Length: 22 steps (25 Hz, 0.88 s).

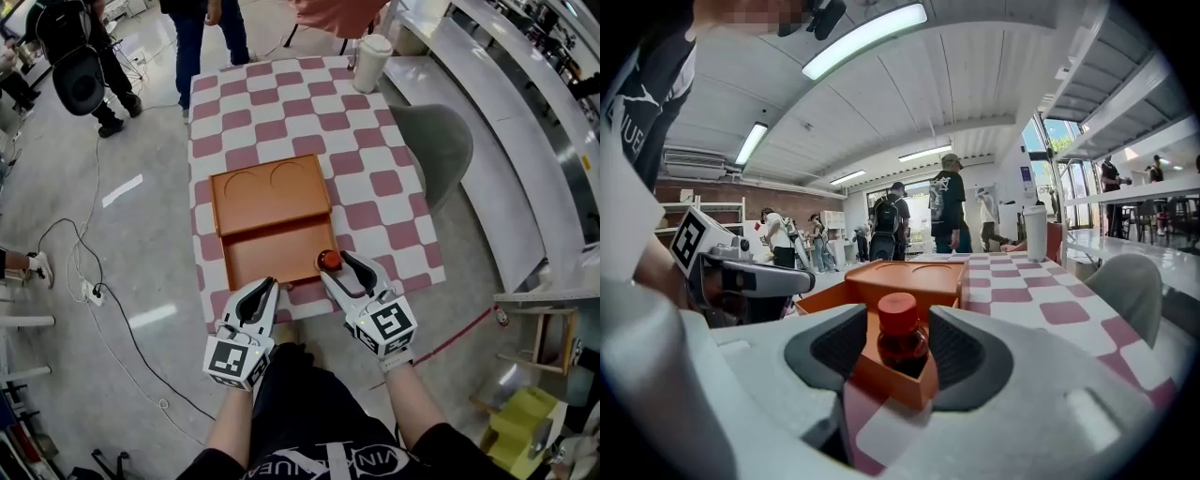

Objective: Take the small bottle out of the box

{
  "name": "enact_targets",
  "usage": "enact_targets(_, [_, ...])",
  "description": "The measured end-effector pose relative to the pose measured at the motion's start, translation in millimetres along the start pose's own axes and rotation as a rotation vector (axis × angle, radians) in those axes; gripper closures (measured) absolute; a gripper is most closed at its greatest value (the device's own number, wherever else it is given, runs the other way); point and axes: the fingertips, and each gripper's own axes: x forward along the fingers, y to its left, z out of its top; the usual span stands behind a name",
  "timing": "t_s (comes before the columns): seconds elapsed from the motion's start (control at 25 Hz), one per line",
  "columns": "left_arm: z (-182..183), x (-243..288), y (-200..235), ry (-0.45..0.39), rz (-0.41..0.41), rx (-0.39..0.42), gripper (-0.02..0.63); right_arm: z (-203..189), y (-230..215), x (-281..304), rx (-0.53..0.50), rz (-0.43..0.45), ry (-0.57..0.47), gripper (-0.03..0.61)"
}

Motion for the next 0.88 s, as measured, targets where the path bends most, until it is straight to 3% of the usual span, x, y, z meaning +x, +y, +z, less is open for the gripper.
enact_targets(0.88, [-14,-9,10,0.002,0.003,-0.041,0.586,-4,-5,15,-0.059,-0.017,0.036,0.416])
